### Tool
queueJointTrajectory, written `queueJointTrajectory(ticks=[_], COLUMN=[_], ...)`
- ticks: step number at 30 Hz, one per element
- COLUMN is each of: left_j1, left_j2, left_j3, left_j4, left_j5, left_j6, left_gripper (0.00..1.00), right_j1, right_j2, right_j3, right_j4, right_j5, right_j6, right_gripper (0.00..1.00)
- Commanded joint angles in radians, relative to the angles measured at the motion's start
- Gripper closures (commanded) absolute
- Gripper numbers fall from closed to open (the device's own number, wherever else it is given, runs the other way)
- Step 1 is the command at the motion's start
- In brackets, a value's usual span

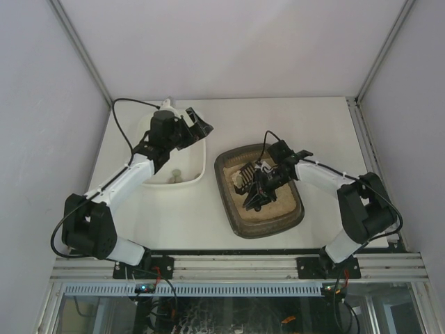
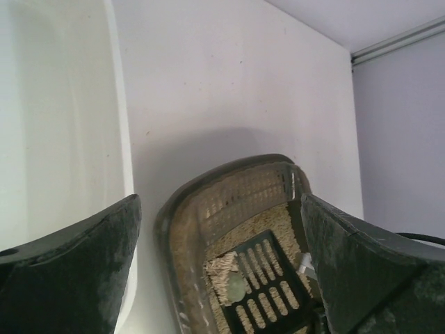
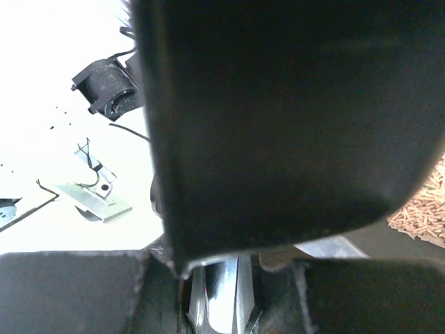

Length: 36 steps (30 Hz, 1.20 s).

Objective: Clean the litter box

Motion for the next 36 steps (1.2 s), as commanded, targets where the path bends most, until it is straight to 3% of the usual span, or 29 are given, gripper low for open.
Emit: queueJointTrajectory(ticks=[1, 5, 13, 16, 20, 21, 24, 28, 29, 32, 34, 36], left_j1=[0.02, 0.046, 0.102, 0.102, 0.103, 0.104, 0.103, 0.108, 0.108, 0.11, 0.112, 0.114], left_j2=[-0.068, -0.128, -0.245, -0.299, -0.347, -0.348, -0.344, -0.352, -0.357, -0.373, -0.387, -0.403], left_j3=[0.039, 0.031, 0.123, 0.112, 0.068, 0.069, 0.082, 0.074, 0.067, 0.047, 0.035, 0.014], left_j4=[-0.021, -0.043, -0.337, -0.393, -0.444, -0.466, -0.534, -0.56, -0.55, -0.532, -0.527, -0.525], left_j5=[0.032, 0.083, 0.107, 0.03, 0.029, 0.04, 0.123, 0.223, 0.225, 0.201, 0.183, 0.163], left_j6=[0.092, 0.163, 0.395, 0.534, 0.651, 0.682, 0.795, 0.833, 0.826, 0.807, 0.798, 0.788], left_gripper=[0.0, 0.0, 0.0, 0.0, 0.0, 0.0, 0.0, 0.0, 0.0, 0.0, 0.0, 0.0], right_j1=[-0.009, -0.011, -0.009, 0.01, -0.039, -0.055, -0.011, -0.136, -0.166, -0.102, -0.108, -0.191], right_j2=[-0.085, -0.19, -0.578, -0.627, -0.688, -0.703, -0.66, -0.614, -0.615, -0.635, -0.669, -0.715], right_j3=[-0.043, -0.145, -0.593, -0.672, -0.762, -0.774, -0.703, -0.81, -0.822, -0.758, -0.757, -0.785], right_j4=[0.066, 0.157, 0.894, 1.029, 1.221, 1.241, 1.083, 1.485, 1.487, 1.237, 1.229, 1.279], right_j5=[-0.028, -0.032, 0.045, 0.078, 0.051, 0.064, 0.041, -0.085, -0.087, -0.083, -0.102, -0.129], right_j6=[0.027, 0.064, 0.35, 0.353, 0.417, 0.425, 0.315, 0.575, 0.596, 0.443, 0.451, 0.51], right_gripper=[1.0, 1.0, 1.0, 1.0, 1.0, 1.0, 1.0, 1.0, 1.0, 1.0, 1.0, 1.0])
